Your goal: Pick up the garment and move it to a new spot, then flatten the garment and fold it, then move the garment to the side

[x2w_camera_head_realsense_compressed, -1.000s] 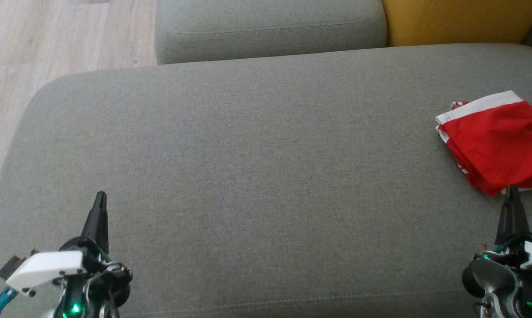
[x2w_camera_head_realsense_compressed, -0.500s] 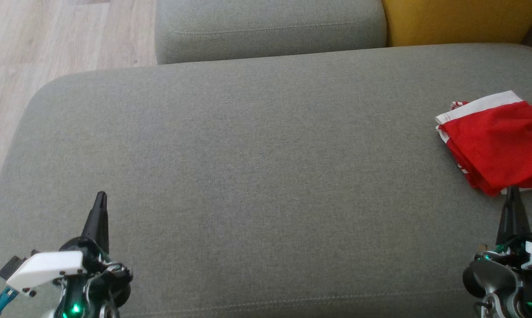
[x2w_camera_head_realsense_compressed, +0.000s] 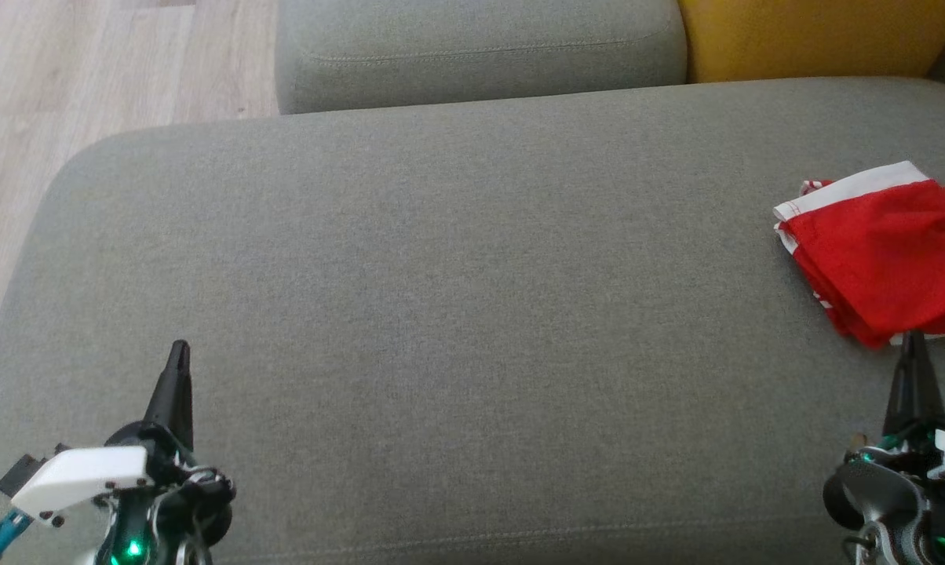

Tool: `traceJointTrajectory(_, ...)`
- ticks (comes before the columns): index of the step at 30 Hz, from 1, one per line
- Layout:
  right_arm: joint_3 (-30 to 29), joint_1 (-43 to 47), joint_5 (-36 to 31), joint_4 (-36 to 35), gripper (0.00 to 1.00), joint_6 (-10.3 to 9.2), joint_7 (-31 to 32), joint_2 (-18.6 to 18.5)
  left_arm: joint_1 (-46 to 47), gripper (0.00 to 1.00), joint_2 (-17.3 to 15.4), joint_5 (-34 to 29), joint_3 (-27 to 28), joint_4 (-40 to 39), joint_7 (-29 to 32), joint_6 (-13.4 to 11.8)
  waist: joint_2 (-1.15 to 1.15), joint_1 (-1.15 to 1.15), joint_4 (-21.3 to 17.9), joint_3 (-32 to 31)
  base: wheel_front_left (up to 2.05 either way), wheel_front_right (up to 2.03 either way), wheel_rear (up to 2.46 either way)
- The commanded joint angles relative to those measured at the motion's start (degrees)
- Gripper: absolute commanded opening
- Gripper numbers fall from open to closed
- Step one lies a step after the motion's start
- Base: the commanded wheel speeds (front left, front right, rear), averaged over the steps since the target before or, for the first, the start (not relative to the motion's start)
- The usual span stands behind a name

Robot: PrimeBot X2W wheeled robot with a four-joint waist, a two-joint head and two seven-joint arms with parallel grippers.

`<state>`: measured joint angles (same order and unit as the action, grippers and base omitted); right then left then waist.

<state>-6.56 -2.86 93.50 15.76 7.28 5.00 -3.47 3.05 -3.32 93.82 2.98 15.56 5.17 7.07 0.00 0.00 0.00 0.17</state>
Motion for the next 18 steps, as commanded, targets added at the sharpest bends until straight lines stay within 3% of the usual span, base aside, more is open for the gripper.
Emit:
traceJointTrajectory(1,1.2,-3.2,-0.4,-1.8,0.00,0.21,0.6,-0.2,3.0,0.00,-0.4,-0.7,2.3,-1.6,0.4,0.4,0.00,0.00,0.0,0.0,0.00,0.00,0.00)
traceJointTrajectory(18,0.9,-3.2,-0.6,-1.8,0.00,0.21,0.8,-0.1,3.1,0.00,-0.3,-0.9,2.6,-1.5,0.5,0.4,0.00,0.00,0.0,0.0,0.00,0.00,0.00)
